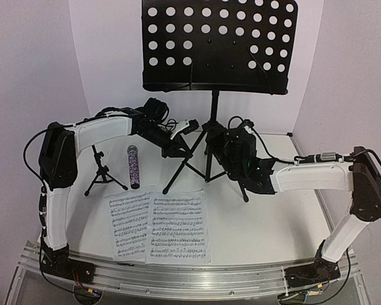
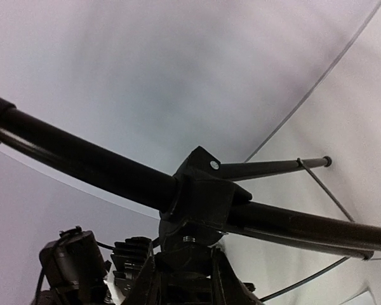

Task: Set up the instrument practice props

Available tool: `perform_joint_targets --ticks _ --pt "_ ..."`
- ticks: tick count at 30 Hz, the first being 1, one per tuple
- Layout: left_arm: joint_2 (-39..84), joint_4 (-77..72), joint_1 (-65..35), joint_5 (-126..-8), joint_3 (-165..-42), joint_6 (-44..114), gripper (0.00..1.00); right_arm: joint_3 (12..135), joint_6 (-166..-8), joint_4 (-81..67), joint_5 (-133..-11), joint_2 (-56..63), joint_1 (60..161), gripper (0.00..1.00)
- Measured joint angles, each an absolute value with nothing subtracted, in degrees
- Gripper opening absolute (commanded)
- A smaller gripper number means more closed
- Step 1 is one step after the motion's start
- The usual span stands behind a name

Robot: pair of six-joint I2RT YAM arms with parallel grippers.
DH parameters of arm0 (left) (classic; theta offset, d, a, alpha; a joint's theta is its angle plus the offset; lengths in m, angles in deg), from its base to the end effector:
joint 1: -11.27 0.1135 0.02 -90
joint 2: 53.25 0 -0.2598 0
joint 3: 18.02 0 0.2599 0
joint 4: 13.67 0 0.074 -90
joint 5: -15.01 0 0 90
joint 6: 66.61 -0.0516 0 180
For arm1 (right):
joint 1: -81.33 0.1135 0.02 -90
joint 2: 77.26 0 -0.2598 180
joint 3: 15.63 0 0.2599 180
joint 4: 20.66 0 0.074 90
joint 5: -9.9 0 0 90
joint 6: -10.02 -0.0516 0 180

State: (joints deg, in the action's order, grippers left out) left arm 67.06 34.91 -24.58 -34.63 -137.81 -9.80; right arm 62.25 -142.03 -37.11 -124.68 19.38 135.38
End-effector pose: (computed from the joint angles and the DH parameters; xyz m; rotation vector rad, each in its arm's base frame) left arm 0.3737 -0.3112 0.2498 1.5707 1.7247 -0.8692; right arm 0.2681 0.3081 0.2835 0.7241 1.5187 0.9363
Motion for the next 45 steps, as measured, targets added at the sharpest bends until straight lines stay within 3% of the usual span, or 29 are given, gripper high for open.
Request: perform_joint_targets --ticks 8,18,20,22,34,45 --pt "67.1 34.1 -24.7 -35.0 -137.7 -9.5 0.0 61.6 -155.9 -37.5 -123.2 18.8 134.5 0.0" --pt "67.2 33.9 -24.8 -35.0 -137.7 -9.6 0.0 57.4 -154.8 -35.3 -122.2 14.7 132.6 0.56" --pt "67.2 34.1 -24.8 -34.8 -137.7 -9.8 0.0 55.8 -153.3 -33.5 -123.3 13.3 131.0 0.76" --pt "67.2 34.1 -24.8 -34.6 -137.7 -9.8 0.0 54.9 -151.3 -32.2 -123.8 12.4 129.7 0.84" --pt "69.0 35.3 -24.3 -34.3 -140.6 -10.3 0.0 50.4 -128.2 -27.8 -121.7 2.7 128.9 0.87" --pt "70.4 36.3 -24.0 -33.6 -142.7 -11.3 0.0 52.7 -103.5 -12.4 -110.7 1.9 124.3 0.89"
